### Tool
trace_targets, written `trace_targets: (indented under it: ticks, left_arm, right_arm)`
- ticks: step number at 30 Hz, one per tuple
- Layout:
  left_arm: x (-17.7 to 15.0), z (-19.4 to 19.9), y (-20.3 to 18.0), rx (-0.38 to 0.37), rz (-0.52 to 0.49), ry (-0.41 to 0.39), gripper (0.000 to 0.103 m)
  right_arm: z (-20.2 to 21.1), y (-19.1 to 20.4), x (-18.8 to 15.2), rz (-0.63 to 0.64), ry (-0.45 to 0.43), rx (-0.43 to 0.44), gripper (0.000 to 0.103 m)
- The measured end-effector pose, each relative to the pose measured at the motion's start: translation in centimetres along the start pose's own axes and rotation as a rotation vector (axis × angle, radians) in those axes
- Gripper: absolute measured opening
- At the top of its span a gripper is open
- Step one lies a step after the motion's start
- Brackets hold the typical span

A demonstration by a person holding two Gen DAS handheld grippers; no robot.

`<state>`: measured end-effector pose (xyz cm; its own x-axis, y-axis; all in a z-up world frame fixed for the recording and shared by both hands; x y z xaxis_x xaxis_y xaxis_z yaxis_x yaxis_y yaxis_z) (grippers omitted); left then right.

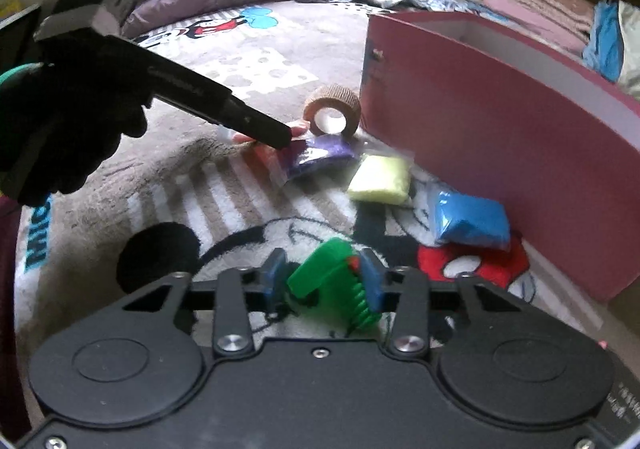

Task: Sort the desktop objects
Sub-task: 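Grasp the pink clay packet with the left tool while the right tool grasps the green bolt, then drop the pink packet into the pink box and open the left tool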

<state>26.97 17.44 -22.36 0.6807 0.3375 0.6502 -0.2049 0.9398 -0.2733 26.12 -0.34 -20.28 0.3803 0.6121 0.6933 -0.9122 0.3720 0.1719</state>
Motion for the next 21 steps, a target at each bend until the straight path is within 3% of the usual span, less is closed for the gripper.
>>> trace_targets:
  ticks: [13, 21]
  left_arm:
    - [1.0, 4.4, -2.4, 0.014, -0.034, -0.082, 0.041]
    - [5.4, 5.9, -6.4, -0.003, -0.117, -0.163, 0.041]
  right_arm:
    - [4.1, 2.2, -1.4, -0.178, -0.140, 0.015, 0.038]
    - [6.4, 2.7, -3.6, -0.309, -0.234, 0.007, 0.038]
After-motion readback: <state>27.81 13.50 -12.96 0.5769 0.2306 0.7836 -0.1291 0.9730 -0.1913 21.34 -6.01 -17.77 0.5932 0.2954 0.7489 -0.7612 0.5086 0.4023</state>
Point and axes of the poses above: each gripper's, at about its wrist camera, not at the fingertips, and z roughly against the way its jaws point, y to its left, x to its top, the point moved 8 cm from there along -z, roughly the way its jaws point, and after that the axes turned 14 degrees about x, right-handed, at the moved point
